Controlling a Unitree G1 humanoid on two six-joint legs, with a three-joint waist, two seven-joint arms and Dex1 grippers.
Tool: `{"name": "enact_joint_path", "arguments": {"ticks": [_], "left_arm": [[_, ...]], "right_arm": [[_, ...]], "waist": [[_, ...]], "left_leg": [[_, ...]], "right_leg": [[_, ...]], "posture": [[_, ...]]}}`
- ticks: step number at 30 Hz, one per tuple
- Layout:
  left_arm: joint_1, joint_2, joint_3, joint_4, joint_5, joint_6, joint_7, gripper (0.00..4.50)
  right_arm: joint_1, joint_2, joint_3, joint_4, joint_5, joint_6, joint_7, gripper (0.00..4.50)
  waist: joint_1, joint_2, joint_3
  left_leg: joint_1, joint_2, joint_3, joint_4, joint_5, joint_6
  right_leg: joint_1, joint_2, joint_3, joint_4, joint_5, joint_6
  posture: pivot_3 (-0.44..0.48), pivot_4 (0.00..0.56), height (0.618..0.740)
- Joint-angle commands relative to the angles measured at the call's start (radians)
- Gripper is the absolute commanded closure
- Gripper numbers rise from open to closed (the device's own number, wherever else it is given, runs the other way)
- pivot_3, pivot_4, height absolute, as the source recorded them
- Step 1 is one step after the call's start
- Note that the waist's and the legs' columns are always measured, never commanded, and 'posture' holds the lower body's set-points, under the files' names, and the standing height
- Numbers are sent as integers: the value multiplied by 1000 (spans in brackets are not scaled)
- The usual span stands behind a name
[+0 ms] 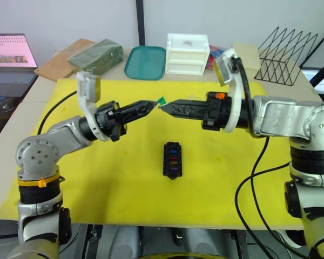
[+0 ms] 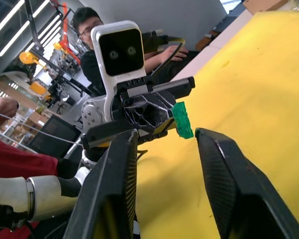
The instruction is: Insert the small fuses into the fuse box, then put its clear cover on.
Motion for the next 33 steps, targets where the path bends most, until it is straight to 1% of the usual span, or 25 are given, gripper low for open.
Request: {"name": "enact_joint_path", "arguments": {"ticks": [1,5,8,12,13,22,26,27,28,30,33], "left_arm": [[-6,9,6,-35,-23,-21,0,4500],[-4,11,3,-32,-21,-25,-3,4500],[-6,11,2,-30,-20,-29,-4,4500],[-6,11,0,-27,-22,-35,-2,4500],[-6,12,-1,-26,-22,-38,-3,4500],[3,22,-7,-35,-18,-37,-5,4500],[13,75,-45,-39,27,-13,-35,4500],[13,91,-56,-35,38,-10,-45,4086],[13,106,-65,-32,49,-9,-58,3824],[20,161,-96,-37,105,-19,-116,3151],[26,211,-139,-34,184,-50,-184,2079]], "right_arm": [[-6,-18,-5,-26,25,-30,19,2397],[-7,-24,1,-28,25,-40,27,2397],[-7,-28,5,-34,25,-42,32,2960],[-7,-34,12,-36,25,-47,34,4280],[-7,-35,14,-36,25,-48,35,4437],[-16,-58,29,-41,25,-50,37,4437],[-51,-106,49,-31,-41,6,72,4437],[-65,-122,59,-30,-80,27,92,4500],[-78,-135,68,-32,-124,47,117,4500],[-112,-171,97,-48,-239,98,189,4500],[-140,-186,123,-55,-358,135,284,4500]], "waist": [[0,0,0],[0,0,0],[1,0,0],[1,0,0],[1,0,0],[1,0,0],[1,0,0],[0,0,0],[0,0,0],[0,0,0],[1,0,0]], "left_leg": [[0,0,0,0,0,0],[0,0,0,0,0,0],[0,0,0,0,0,0],[0,0,0,-1,0,0],[0,0,0,-1,0,0],[0,0,0,-1,0,0],[0,0,0,-2,0,0],[0,0,0,-2,0,0],[0,0,1,-2,0,0],[0,0,1,-3,0,0],[0,0,1,-5,0,0]], "right_leg": [[0,0,0,0,0,0],[0,0,0,-1,0,0],[0,0,0,-1,0,0],[0,0,0,-1,0,0],[0,0,0,-2,0,0],[0,0,0,-2,0,0],[0,0,0,-2,0,0],[0,0,0,-2,0,0],[0,0,1,-3,0,0],[-1,0,1,-3,0,0],[-1,0,1,-4,0,-1]], "posture": [[0,150,740],[0,150,740],[0,150,740],[0,150,740],[0,150,740],[0,150,740],[0,150,740],[0,150,740],[0,150,740],[0,150,740],[0,150,740]]}}
